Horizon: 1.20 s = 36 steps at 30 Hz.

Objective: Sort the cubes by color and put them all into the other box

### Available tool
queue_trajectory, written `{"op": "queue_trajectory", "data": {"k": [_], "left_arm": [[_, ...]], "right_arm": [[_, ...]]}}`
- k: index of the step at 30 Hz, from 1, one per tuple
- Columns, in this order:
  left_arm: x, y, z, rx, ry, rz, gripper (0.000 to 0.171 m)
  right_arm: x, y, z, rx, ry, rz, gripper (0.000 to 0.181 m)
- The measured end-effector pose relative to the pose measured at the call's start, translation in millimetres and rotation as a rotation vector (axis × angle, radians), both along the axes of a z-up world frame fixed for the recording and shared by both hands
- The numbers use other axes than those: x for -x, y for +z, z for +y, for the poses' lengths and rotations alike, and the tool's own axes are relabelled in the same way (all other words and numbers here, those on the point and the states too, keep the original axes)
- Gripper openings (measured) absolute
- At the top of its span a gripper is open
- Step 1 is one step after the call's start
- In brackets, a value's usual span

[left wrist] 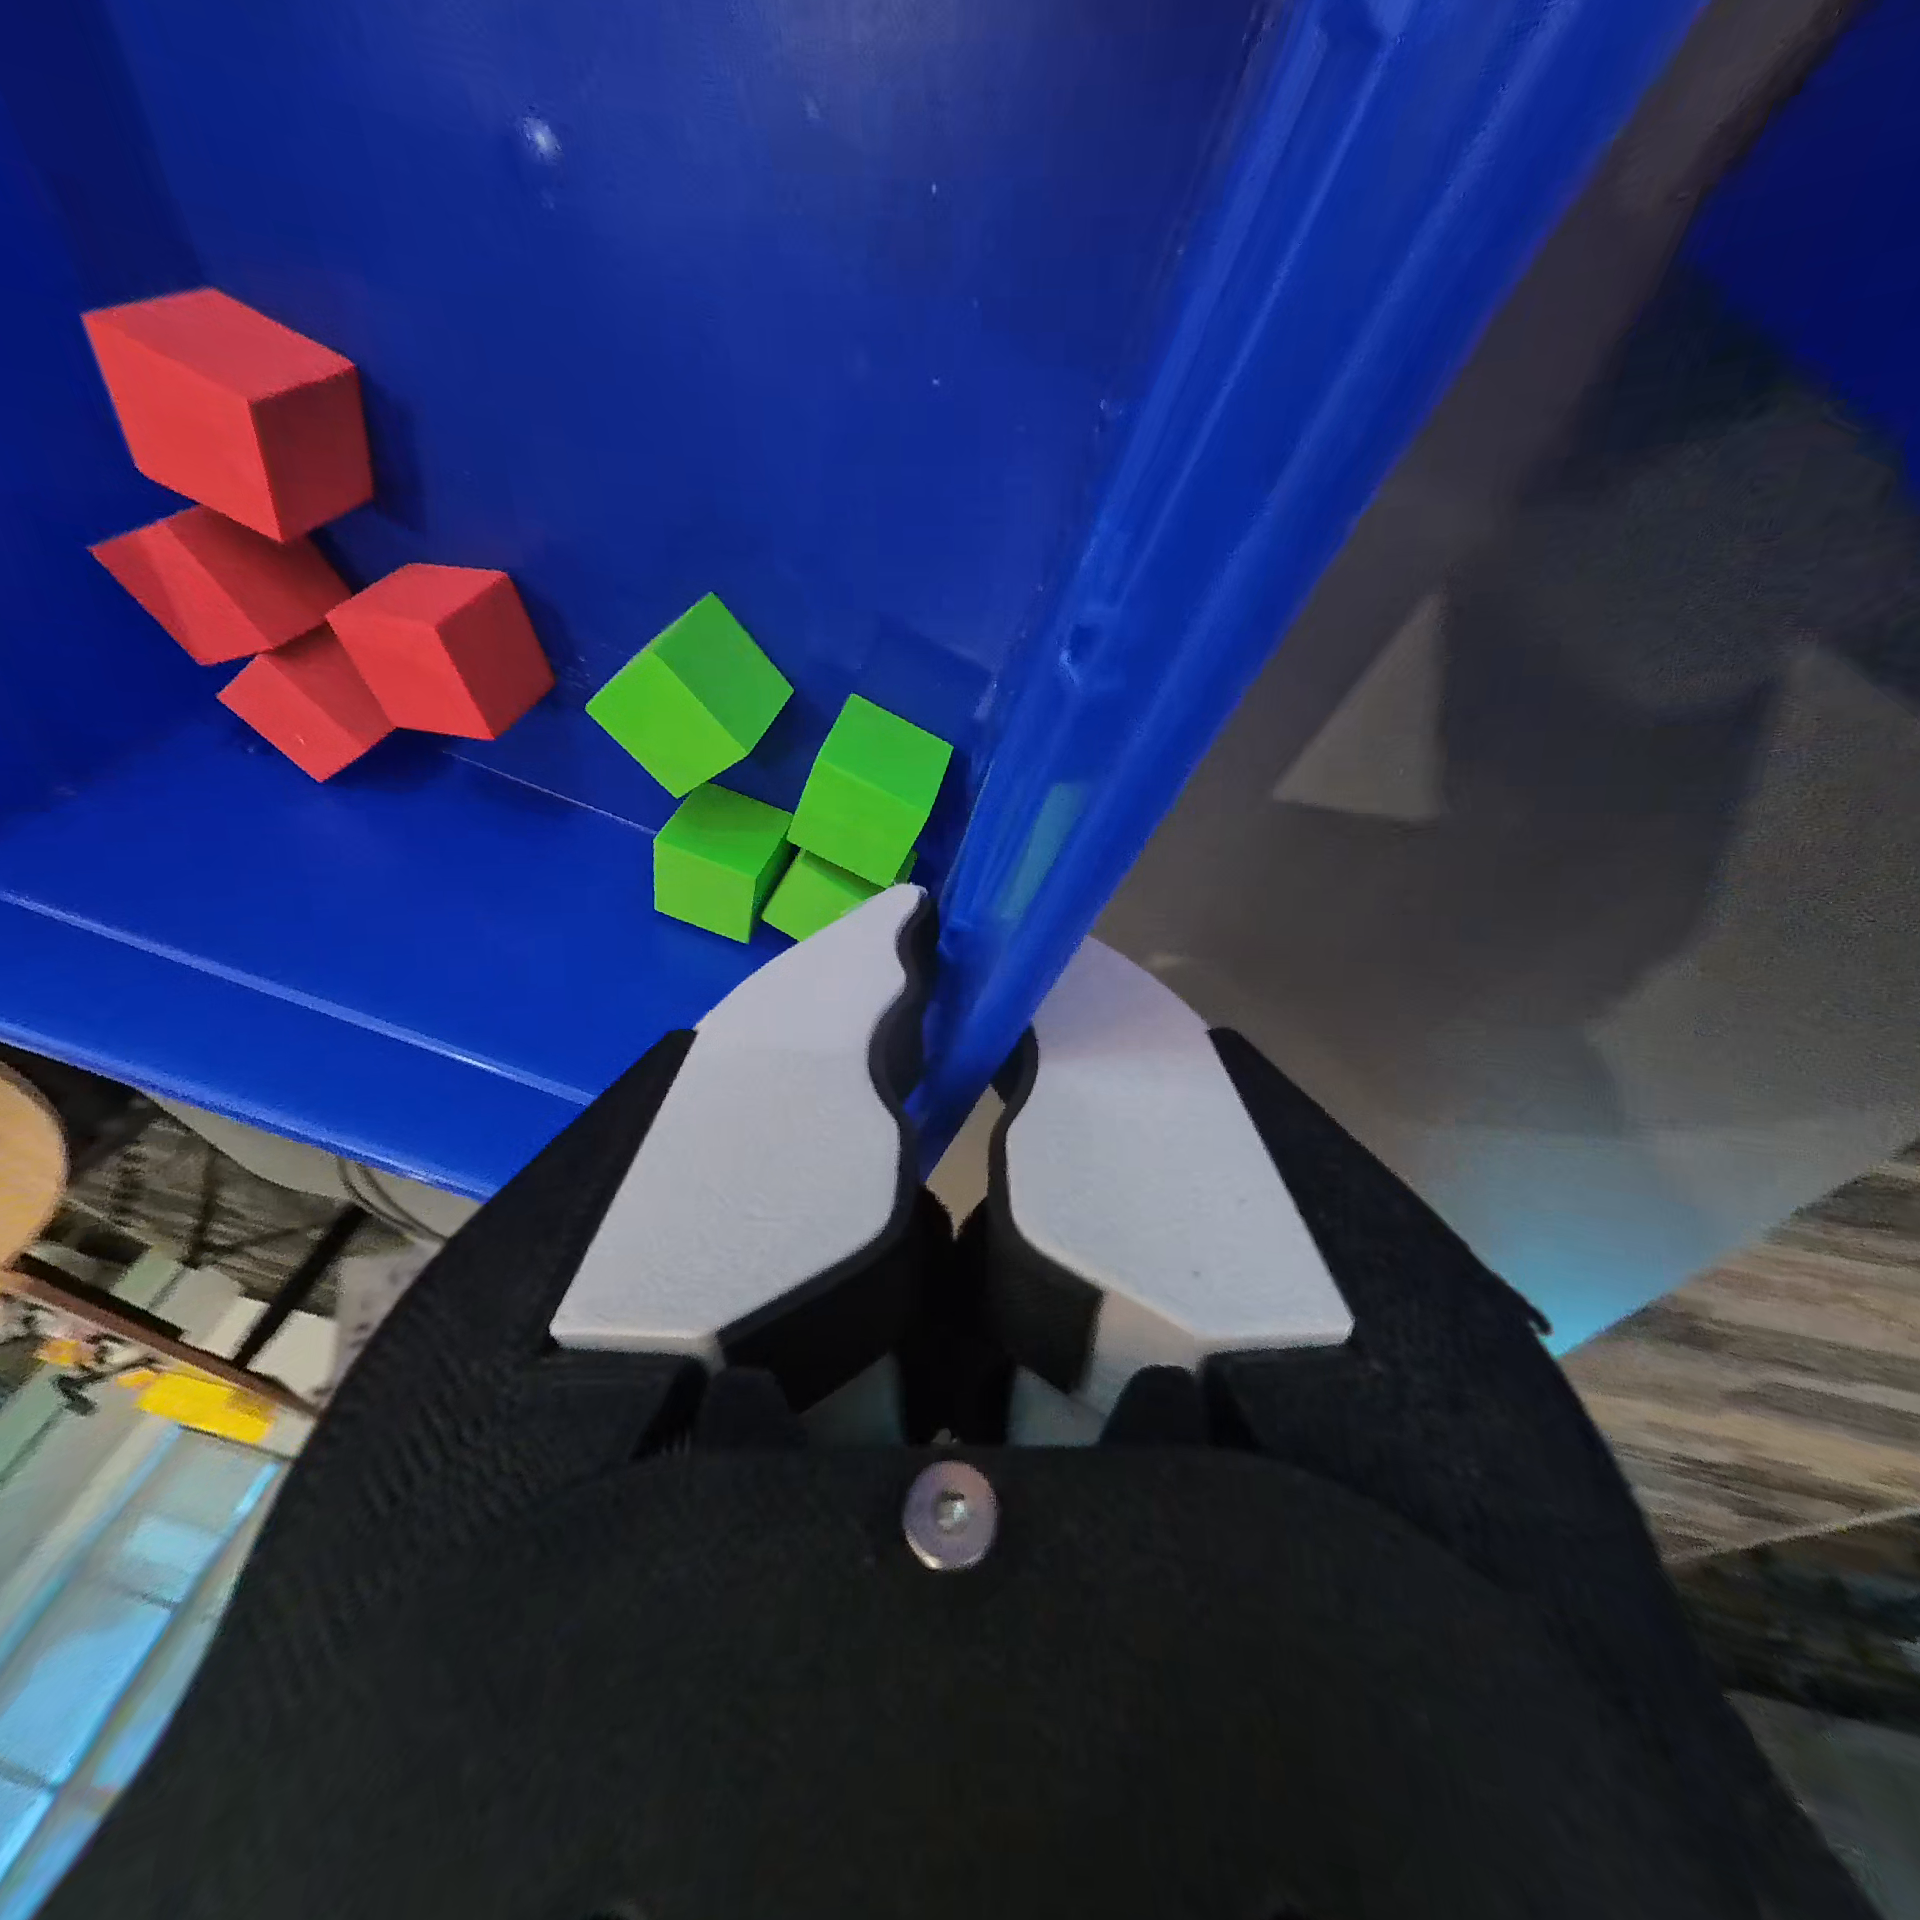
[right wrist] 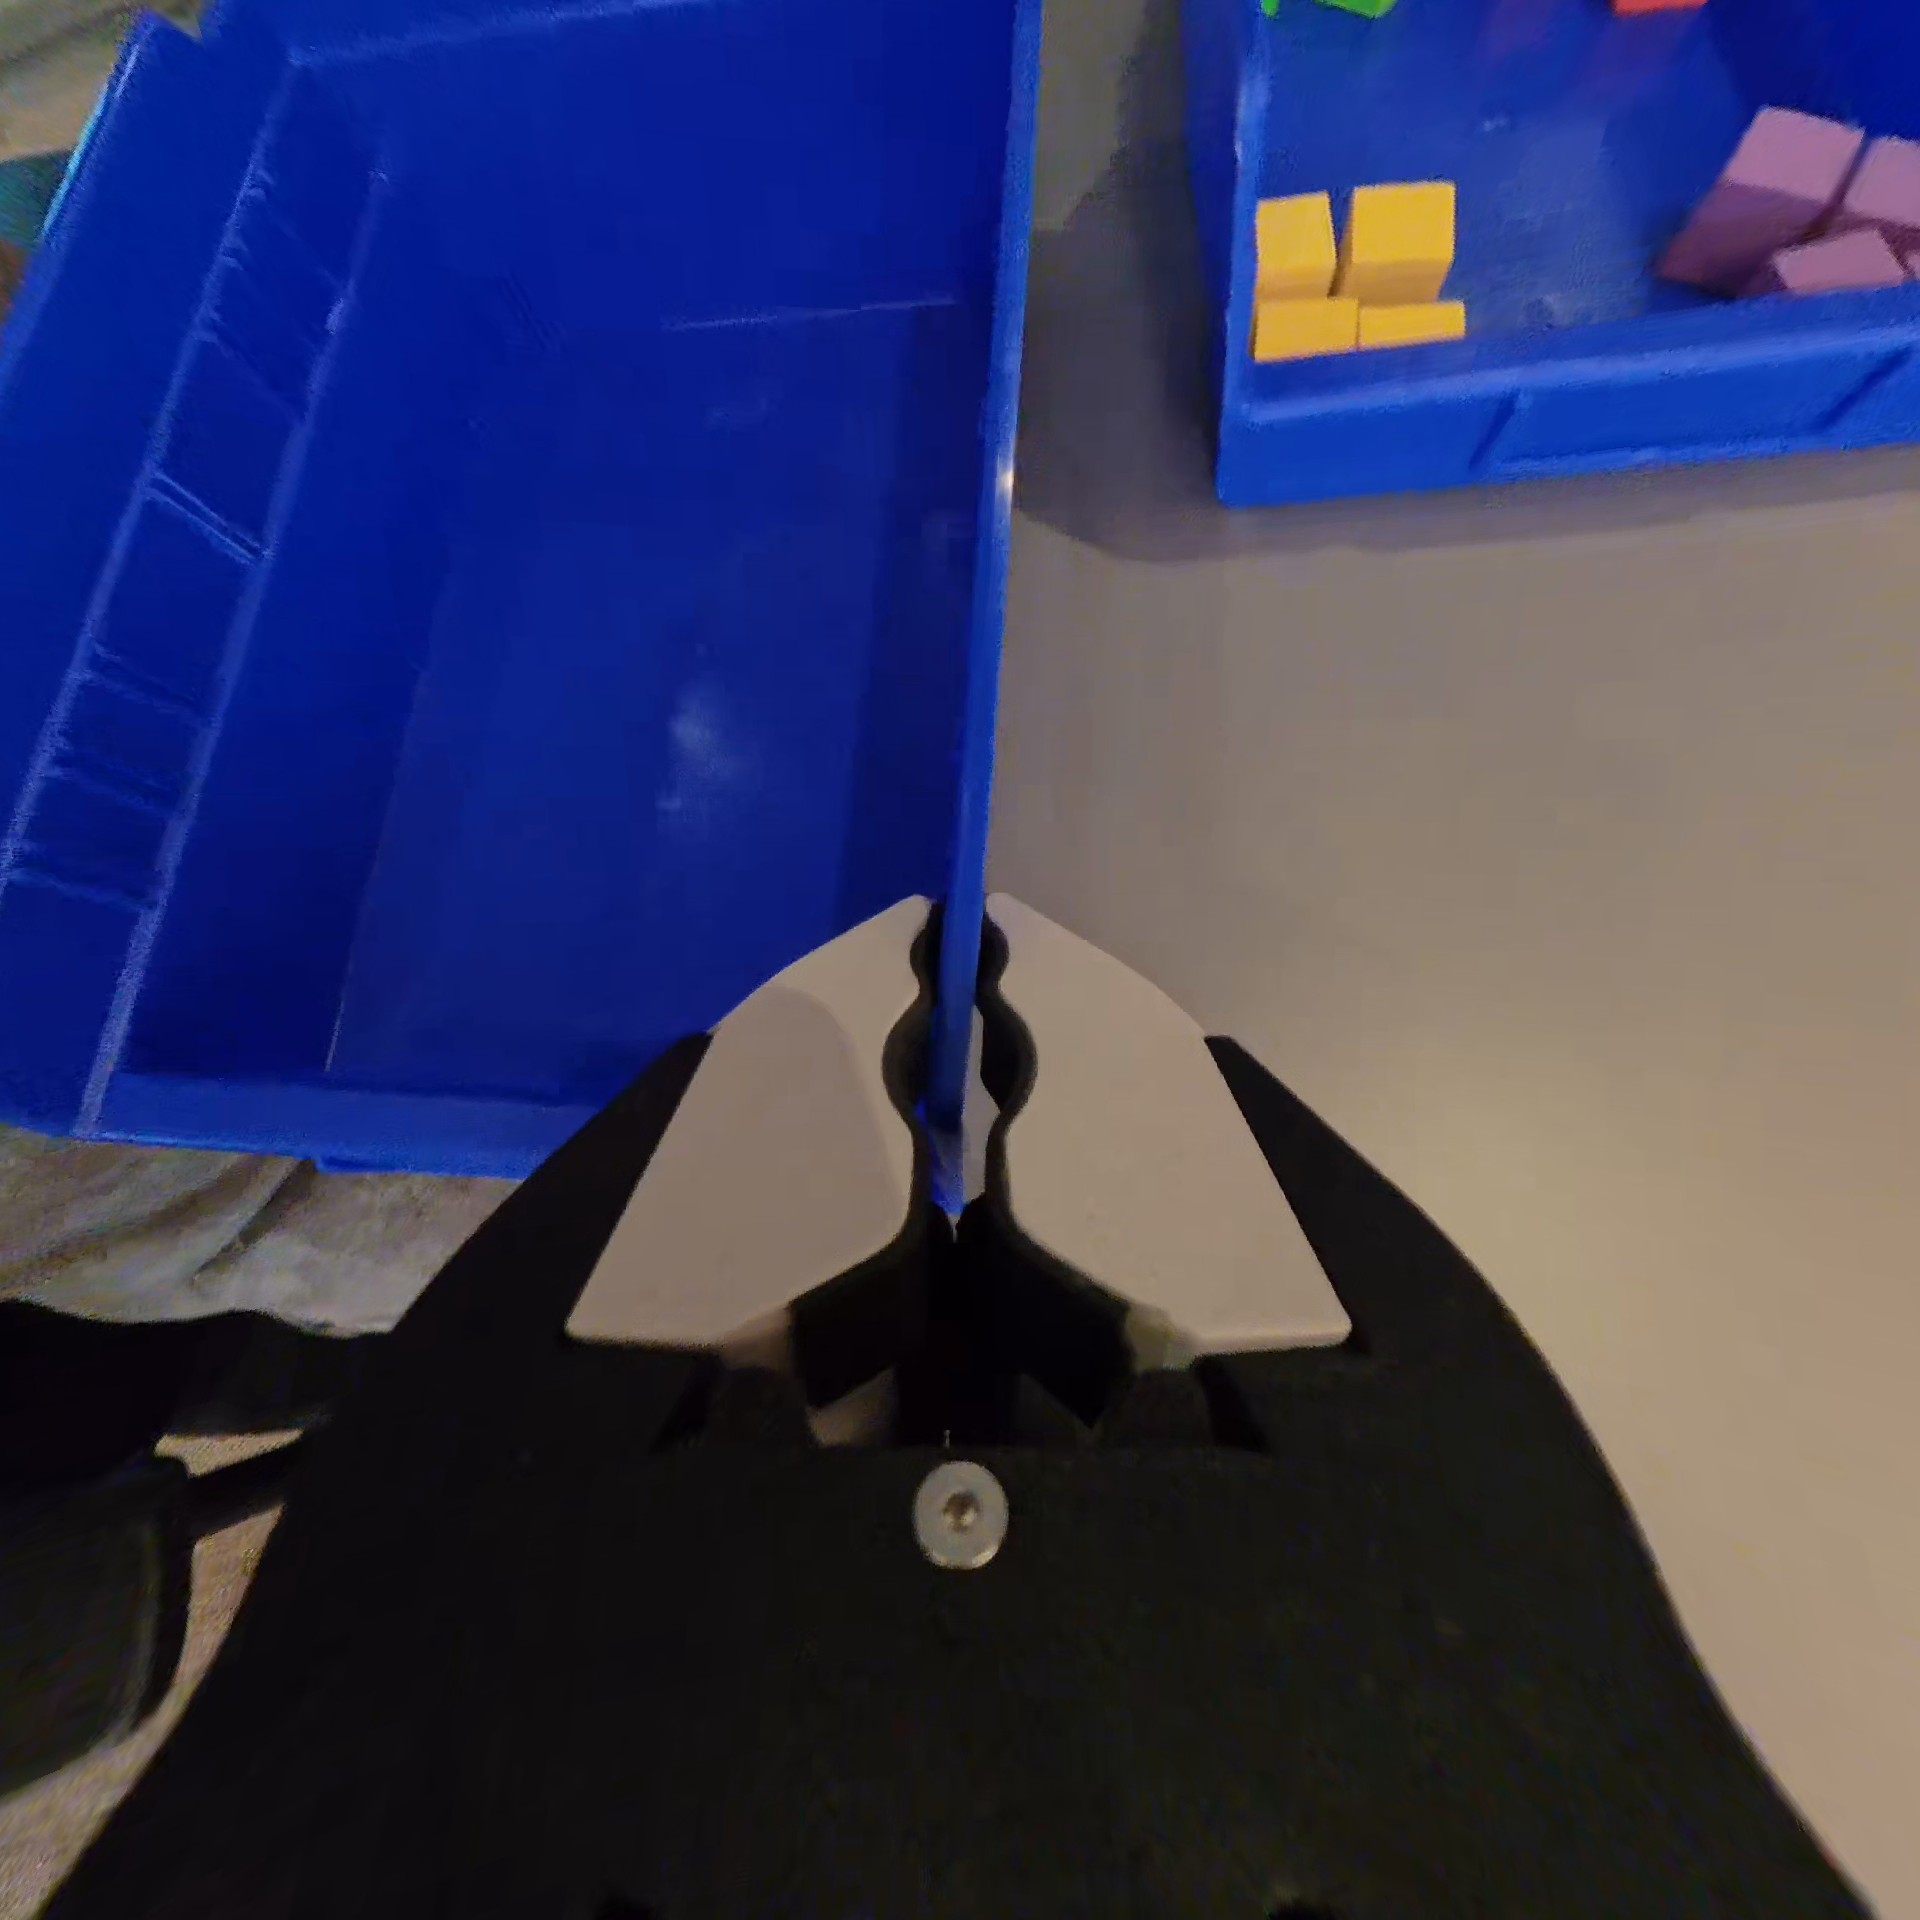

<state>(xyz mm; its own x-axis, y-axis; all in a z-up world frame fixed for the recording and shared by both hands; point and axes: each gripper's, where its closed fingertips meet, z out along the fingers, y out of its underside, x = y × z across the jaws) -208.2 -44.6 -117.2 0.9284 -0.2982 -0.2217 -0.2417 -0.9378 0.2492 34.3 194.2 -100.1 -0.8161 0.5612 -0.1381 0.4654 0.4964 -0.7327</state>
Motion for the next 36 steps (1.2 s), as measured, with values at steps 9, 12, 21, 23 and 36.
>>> {"op": "queue_trajectory", "data": {"k": [9,12,21,23,36], "left_arm": [[-19,0,-35,0.032,0.126,-0.011,0.007],[-19,0,-48,0.019,0.149,-0.005,0.006],[-16,-1,-84,-0.026,0.148,0.018,0.007],[-16,-1,-89,-0.047,0.109,0.023,0.007],[-14,0,-125,-0.060,-0.276,-0.019,0.008]], "right_arm": [[-12,0,66,-0.011,-0.021,-0.072,0.004],[-11,-1,88,-0.017,-0.061,-0.080,0.004],[-2,-1,123,-0.020,-0.144,-0.081,0.005],[3,-1,131,-0.016,-0.186,-0.078,0.006],[19,-1,153,0.038,-0.450,-0.043,0.008]]}}
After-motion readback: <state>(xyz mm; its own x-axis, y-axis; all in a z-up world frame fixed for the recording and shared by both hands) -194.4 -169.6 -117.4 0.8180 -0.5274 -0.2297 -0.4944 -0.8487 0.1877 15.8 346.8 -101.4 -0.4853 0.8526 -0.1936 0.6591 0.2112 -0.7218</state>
